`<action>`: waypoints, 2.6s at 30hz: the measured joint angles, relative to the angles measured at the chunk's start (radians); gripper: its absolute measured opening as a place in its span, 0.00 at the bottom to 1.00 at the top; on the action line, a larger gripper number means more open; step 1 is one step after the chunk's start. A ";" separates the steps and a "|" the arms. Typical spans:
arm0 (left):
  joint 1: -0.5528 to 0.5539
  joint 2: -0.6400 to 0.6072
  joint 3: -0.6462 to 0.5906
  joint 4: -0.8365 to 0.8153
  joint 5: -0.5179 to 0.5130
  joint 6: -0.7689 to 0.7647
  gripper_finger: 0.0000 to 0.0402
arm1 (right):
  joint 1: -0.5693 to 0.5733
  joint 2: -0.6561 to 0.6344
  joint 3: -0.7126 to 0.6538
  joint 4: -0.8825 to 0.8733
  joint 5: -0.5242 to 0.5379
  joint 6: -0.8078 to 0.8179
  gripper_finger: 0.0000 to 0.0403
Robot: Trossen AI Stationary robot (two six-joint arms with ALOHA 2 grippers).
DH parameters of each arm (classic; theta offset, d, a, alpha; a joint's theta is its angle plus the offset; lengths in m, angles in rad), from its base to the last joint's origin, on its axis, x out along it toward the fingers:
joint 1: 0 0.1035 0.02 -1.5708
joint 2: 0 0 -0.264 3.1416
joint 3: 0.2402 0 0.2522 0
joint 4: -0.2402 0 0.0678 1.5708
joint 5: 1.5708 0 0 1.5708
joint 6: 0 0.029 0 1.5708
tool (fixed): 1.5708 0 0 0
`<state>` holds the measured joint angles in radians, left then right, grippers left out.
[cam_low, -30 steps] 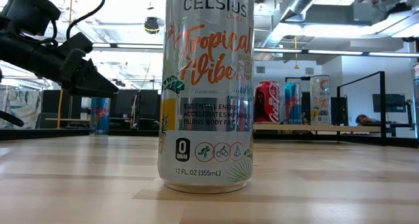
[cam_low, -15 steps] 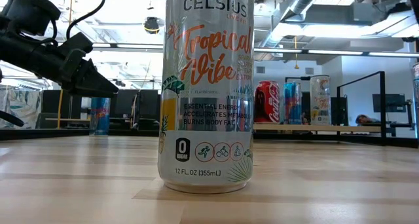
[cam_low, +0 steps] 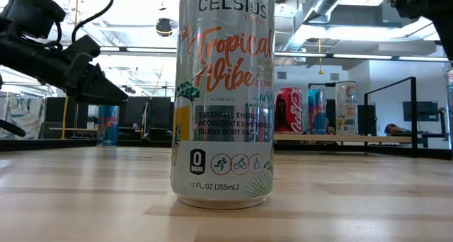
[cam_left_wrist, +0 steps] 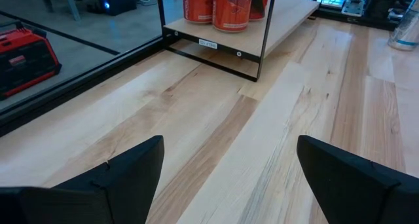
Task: Place canned beverage on shelf
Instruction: Put the bottom blue soda can on the shelf aligned with the other blue soda can
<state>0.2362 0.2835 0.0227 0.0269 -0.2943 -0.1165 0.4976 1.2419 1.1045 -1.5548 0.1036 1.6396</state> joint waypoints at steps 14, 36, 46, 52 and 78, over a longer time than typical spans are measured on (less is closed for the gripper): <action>0.000 0.000 0.000 0.000 0.000 0.000 0.83 | 0.000 -0.001 -0.138 0.163 -0.028 0.001 0.97; 0.000 0.000 0.000 0.000 0.000 0.000 0.83 | -0.025 0.001 -0.122 0.152 -0.023 -0.103 0.66; 0.000 0.000 0.000 0.000 0.000 0.000 0.83 | -0.220 0.003 0.045 0.144 0.048 -0.409 0.66; 0.000 0.000 0.000 0.000 0.000 0.000 0.83 | -0.426 0.018 0.120 0.169 0.088 -0.710 0.66; 0.000 0.000 0.000 0.000 0.000 0.000 0.83 | -1.042 0.381 0.423 0.215 0.106 -1.537 0.66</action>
<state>0.2363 0.2832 0.0227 0.0266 -0.2947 -0.1165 -0.5442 1.6226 1.5271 -1.3396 0.2099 0.1031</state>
